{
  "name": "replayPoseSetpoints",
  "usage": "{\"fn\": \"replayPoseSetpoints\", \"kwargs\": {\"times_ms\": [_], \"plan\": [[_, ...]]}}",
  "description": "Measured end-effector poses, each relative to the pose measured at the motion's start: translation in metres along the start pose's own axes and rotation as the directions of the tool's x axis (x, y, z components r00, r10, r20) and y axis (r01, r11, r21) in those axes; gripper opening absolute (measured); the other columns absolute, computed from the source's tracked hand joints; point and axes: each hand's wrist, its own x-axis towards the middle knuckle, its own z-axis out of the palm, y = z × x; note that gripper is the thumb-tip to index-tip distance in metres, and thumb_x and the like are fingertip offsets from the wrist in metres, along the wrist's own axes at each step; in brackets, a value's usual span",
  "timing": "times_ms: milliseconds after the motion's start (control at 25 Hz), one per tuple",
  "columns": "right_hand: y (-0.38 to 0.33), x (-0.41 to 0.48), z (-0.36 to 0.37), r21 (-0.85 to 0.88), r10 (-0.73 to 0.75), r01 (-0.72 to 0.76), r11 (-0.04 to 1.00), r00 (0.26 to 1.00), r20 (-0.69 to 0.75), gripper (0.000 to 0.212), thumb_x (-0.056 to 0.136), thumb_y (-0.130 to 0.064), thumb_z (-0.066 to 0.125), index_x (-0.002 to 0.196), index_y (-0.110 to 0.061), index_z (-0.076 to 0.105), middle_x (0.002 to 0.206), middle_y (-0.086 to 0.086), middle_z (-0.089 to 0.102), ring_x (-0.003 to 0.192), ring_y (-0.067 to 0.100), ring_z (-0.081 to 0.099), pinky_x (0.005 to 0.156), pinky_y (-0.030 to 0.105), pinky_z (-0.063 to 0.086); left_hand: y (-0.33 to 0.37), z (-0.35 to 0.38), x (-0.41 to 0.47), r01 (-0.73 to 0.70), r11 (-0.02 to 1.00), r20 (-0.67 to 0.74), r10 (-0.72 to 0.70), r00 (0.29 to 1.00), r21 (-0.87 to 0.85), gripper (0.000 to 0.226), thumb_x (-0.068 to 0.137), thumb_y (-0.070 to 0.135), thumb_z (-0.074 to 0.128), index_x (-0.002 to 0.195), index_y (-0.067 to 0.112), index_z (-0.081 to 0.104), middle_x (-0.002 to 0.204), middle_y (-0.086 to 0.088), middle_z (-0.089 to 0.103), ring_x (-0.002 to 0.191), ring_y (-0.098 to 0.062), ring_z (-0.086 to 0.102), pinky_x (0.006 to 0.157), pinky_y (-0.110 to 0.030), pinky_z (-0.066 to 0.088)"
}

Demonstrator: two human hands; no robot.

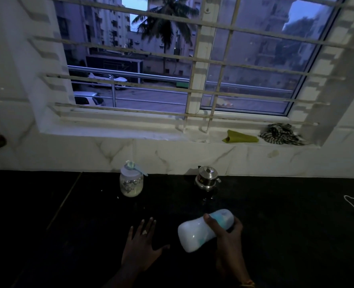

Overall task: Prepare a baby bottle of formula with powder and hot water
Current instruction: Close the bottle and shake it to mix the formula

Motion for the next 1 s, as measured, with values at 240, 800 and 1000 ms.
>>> {"fn": "replayPoseSetpoints", "kwargs": {"times_ms": [240, 800, 1000], "plan": [[-0.008, 0.008, -0.002, 0.156, 0.065, -0.042, 0.987, 0.987, -0.146, 0.085, 0.068, -0.012, 0.078, 0.137, -0.025, 0.03, 0.117, 0.009, 0.051, 0.097, 0.027, 0.055, 0.081, 0.046, 0.049, 0.008, -0.015, -0.01, -0.026, 0.998, -0.083, 0.031, 0.996, 0.058, 0.1, 0.069, 0.085, 0.014, 0.147, 0.023, 0.018, 0.151, 0.016, 0.009, 0.144, -0.012, 0.015, 0.112, -0.038, 0.001], [-0.007, 0.002, 0.008, 0.19, 0.099, -0.097, 0.977, 0.995, -0.004, 0.08, 0.071, -0.008, 0.074, 0.134, -0.029, 0.031, 0.111, 0.006, 0.052, 0.091, 0.024, 0.059, 0.067, 0.04, 0.054, 0.009, -0.018, -0.013, -0.001, 0.996, -0.079, 0.009, 0.997, 0.09, 0.13, 0.04, 0.091, -0.02, 0.149, 0.023, 0.002, 0.159, 0.008, -0.001, 0.146, -0.014, -0.004, 0.117, -0.043, -0.002], [-0.006, 0.004, 0.01, 0.179, 0.127, -0.135, 0.975, 0.99, 0.056, 0.068, 0.071, -0.009, 0.075, 0.121, -0.033, 0.035, 0.106, 0.004, 0.052, 0.093, 0.026, 0.059, 0.069, 0.043, 0.055, 0.009, -0.017, -0.013, -0.003, 0.996, -0.07, 0.009, 0.998, 0.091, 0.131, 0.04, 0.091, -0.021, 0.149, 0.023, 0.004, 0.159, 0.008, 0.002, 0.146, -0.014, -0.003, 0.118, -0.044, -0.001]]}}
